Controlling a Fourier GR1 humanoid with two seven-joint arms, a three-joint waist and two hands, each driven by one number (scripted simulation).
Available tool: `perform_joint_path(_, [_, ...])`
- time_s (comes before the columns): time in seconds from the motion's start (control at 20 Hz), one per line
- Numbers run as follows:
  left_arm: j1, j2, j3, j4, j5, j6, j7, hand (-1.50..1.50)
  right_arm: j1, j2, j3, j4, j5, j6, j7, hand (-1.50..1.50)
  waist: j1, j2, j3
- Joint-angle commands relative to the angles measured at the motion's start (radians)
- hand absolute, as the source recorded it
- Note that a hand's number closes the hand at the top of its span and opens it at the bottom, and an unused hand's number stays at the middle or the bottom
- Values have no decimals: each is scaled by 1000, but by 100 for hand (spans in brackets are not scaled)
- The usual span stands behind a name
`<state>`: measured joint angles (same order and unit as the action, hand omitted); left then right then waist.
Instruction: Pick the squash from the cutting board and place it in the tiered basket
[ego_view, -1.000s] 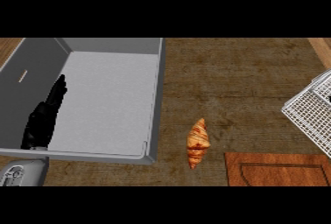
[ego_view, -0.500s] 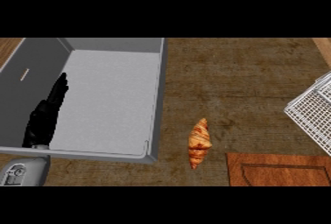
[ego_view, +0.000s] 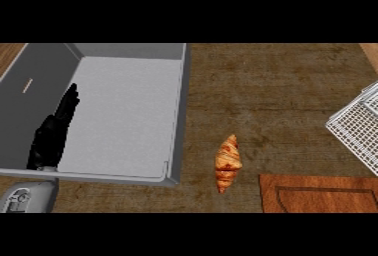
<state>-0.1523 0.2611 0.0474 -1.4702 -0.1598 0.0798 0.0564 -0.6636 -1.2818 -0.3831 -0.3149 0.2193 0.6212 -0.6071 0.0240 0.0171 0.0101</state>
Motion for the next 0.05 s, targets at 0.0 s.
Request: perform_joint_path(0.0, [-9,21,22,-6,19,-18,18,0,53,3,-21,46,-33,164,-175,-150,-18,-4,5])
